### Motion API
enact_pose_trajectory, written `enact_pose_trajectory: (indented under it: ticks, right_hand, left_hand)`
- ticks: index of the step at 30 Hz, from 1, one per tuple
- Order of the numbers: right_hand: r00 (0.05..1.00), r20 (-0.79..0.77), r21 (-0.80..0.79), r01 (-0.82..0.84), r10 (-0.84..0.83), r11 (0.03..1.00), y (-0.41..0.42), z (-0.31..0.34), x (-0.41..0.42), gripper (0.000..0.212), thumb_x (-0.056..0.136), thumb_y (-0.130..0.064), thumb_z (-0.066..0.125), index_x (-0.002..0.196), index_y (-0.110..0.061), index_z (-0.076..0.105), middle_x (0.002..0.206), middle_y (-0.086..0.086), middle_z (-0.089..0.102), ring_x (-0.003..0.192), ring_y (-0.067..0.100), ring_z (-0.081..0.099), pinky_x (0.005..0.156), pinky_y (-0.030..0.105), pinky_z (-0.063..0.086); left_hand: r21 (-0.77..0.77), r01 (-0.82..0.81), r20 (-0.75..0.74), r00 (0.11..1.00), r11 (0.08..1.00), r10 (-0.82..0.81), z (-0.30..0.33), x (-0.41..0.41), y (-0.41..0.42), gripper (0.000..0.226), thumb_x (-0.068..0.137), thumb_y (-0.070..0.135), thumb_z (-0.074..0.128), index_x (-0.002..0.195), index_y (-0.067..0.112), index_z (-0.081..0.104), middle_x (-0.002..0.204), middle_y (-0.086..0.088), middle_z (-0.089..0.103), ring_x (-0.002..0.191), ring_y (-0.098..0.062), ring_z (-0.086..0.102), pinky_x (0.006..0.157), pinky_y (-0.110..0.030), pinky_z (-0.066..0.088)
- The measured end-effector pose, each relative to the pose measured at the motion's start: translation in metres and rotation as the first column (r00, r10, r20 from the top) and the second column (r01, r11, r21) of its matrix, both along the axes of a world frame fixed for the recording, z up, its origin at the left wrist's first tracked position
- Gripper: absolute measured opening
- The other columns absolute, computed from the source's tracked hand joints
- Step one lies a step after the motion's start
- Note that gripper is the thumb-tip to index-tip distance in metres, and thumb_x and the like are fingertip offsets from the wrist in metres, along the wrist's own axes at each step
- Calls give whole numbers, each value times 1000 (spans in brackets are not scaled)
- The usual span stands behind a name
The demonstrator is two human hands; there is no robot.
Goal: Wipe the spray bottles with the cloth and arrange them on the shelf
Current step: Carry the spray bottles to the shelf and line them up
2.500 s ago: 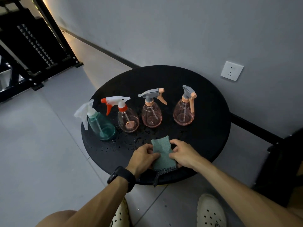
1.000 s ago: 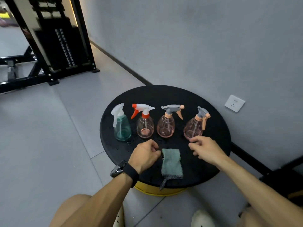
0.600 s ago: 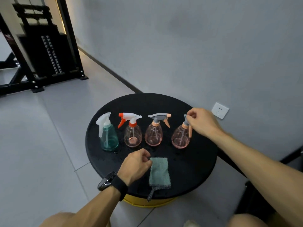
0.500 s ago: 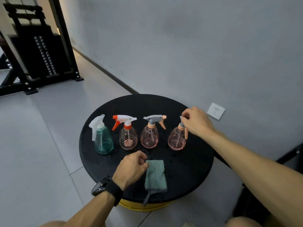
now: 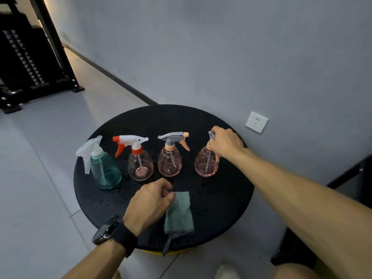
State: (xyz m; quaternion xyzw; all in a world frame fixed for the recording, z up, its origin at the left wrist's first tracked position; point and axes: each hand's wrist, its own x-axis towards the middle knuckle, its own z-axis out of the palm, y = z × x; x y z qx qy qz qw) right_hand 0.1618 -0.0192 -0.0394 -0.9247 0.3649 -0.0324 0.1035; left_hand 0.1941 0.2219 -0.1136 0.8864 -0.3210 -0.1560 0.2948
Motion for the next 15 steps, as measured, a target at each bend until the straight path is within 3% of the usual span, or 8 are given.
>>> enact_pose_trajectory:
  ticks: [6,15]
  right_hand:
    - [998,61,-4,-17,17,1000,1,-12,-1,30,100,-25,50,128,-17,45,90,4,52,74,21,51,50,28,34]
    - [994,111,19,-14,12,1000,2,-10,-9,33,96,-21,58,127,-17,49,107,10,64,86,24,60,61,32,43]
  left_hand:
    - [41,7,23,1000,999,-8,-2,-1,-6,12,90,44,58,100,37,60,89,18,62,84,-1,60,77,-27,51]
    - [65,33,1,999,997,-33,1,-3,-3,12,93,44,56,101,36,61,91,19,63,84,1,60,79,-30,54]
